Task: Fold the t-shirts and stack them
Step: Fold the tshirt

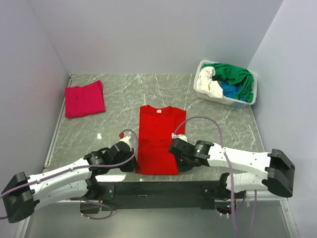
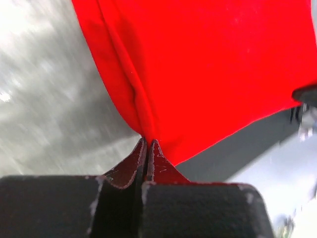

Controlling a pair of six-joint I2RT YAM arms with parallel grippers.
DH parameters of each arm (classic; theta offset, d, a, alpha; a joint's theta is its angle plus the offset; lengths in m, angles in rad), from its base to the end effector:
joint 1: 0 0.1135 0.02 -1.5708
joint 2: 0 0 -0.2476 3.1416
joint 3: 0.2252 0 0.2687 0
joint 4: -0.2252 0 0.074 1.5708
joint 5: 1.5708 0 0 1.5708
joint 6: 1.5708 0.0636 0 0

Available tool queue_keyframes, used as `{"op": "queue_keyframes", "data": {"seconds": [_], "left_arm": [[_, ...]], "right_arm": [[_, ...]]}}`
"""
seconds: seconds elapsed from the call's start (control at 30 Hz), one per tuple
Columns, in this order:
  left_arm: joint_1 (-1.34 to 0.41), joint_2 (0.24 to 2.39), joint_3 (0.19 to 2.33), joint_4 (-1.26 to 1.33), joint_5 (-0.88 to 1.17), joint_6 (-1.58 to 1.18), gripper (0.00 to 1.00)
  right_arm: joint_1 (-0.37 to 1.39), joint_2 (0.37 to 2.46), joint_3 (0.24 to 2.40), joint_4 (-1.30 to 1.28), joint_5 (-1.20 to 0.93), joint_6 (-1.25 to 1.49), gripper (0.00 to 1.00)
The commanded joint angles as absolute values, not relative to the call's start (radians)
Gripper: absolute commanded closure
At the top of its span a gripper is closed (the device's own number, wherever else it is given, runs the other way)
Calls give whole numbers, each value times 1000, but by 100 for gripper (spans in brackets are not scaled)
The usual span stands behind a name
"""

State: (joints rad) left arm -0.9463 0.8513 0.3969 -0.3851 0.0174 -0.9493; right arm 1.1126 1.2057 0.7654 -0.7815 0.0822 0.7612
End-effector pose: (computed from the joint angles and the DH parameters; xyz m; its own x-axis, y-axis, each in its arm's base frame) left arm 0.1221 -0.1713 0.1363 -0.9184 -0.1160 -0.3783 0.1224 0.8258 -0.5505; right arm 0.1113 0.2139 0.1583 -0.9089 -0.2887 -0.3008 -0.3514 0.9188 0.1800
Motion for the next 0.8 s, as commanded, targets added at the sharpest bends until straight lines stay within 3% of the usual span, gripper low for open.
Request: {"op": "queue_keyframes", "data": {"seconds": [0.0,0.43,0.57,0.77], "left_arm": [[-1030,804,426,-474,83,-1009,99],[-1172,595,472,-517,193,-1147,99],[-1180,586,520,-494,118,-1147,100],[-1183,629,551,-405,-148,-1140,99]], "right_arm": [[1175,1123,758,-894,3,788,100],[1371,985,868,-1084,-35,907,100],[1371,974,945,-1140,55,928,100],[1316,1006,1063,-1216,296,962,100]]}}
